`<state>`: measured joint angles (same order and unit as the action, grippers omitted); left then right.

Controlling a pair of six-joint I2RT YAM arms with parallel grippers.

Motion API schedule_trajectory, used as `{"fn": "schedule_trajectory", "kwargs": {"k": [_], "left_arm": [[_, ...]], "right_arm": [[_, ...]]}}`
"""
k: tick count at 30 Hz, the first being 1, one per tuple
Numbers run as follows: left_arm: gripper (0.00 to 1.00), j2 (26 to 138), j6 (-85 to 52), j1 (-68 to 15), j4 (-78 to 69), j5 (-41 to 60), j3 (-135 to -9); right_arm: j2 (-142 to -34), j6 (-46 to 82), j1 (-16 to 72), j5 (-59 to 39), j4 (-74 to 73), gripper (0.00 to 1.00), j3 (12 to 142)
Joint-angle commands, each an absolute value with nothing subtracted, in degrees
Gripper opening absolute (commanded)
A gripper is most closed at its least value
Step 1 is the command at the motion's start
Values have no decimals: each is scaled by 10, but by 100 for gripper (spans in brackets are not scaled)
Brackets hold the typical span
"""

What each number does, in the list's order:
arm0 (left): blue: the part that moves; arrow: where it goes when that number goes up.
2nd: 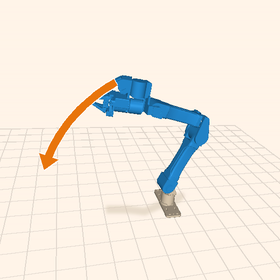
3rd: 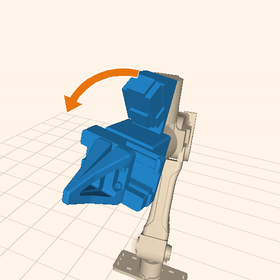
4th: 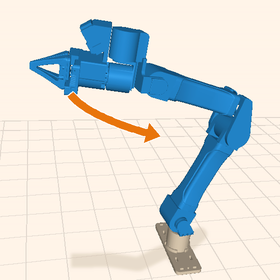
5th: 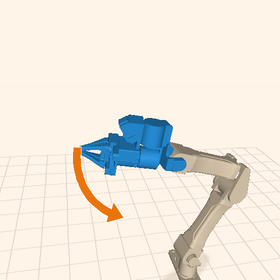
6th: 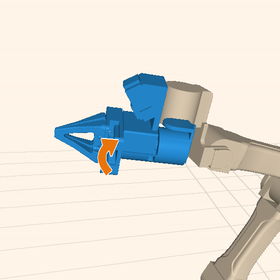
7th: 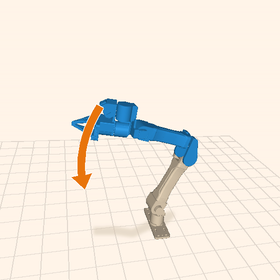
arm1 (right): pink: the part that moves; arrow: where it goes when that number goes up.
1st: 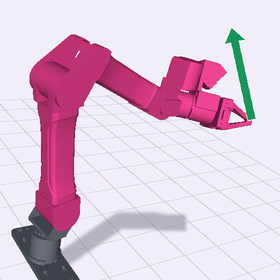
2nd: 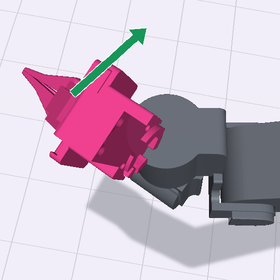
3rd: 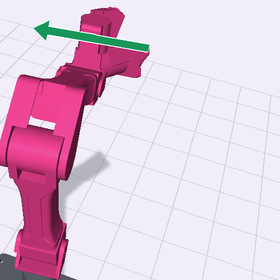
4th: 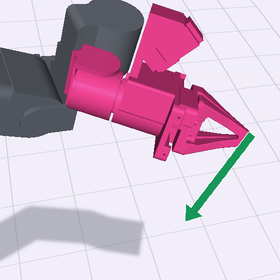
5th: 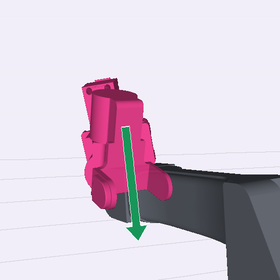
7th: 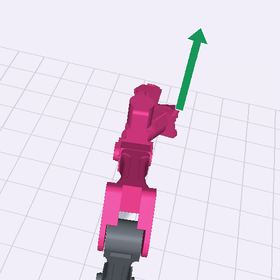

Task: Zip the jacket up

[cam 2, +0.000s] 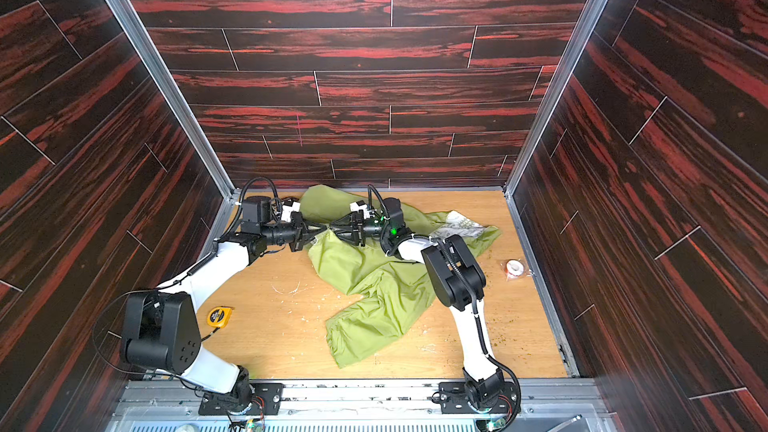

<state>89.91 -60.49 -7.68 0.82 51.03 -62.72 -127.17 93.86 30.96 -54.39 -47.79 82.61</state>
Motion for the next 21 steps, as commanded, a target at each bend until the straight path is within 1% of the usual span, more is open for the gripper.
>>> {"fn": "schedule_trajectory", "kwargs": {"k": [1,11,21], "left_arm": [[0,887,-606,-78,-2,520,-626],[0,882,-606,-78,-4,519,-618],[0,882,-606,-79,-4,520,-618]], "right_arm": [[-1252,948,311,-541,-501,42,826],[-1232,956,302,-533,-521,34,800],[-1220,979,295,-527,-558,21,779]]}}
